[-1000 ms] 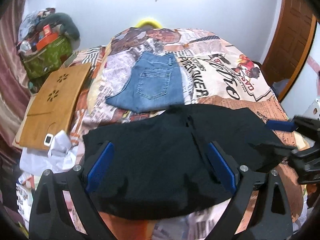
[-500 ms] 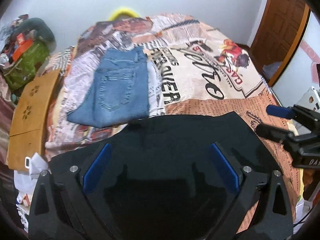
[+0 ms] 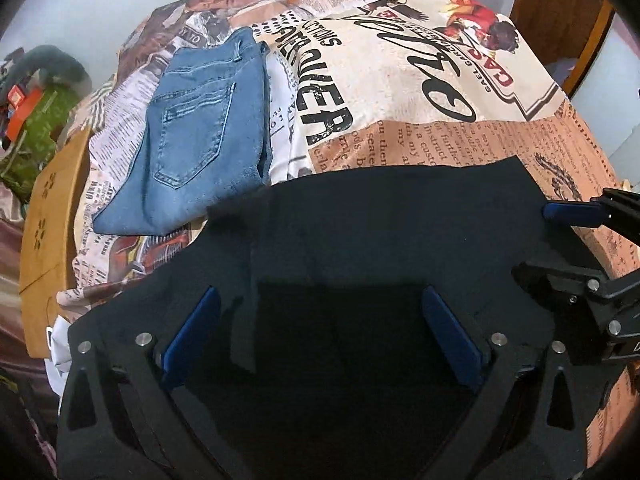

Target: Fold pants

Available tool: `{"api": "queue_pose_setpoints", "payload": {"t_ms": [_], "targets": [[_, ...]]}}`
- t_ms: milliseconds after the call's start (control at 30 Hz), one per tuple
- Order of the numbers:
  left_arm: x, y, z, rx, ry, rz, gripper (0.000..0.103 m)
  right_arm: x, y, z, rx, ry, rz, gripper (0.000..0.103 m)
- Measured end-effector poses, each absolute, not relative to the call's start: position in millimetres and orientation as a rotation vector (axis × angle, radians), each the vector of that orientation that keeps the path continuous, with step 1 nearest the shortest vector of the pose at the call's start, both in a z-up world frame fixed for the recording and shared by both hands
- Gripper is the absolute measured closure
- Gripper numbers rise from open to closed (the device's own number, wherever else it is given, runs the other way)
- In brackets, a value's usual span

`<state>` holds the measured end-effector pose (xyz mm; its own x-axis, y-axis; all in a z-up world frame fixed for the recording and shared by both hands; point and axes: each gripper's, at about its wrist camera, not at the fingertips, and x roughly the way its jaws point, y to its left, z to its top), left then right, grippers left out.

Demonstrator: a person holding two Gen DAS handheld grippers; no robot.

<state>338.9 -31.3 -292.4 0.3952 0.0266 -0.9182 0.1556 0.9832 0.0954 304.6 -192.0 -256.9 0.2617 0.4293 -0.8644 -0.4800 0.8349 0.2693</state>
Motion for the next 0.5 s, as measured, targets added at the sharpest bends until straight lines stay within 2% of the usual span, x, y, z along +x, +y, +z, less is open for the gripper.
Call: {"api": "queue_pose_setpoints", "payload": {"t_ms": [500], "targets": [[293.2,-18.6,-279.9,0.151,1.126,-0.046,0.000,267.8,-228.6,-252.5,-0.001,1.158,0.527,0.020]]}}
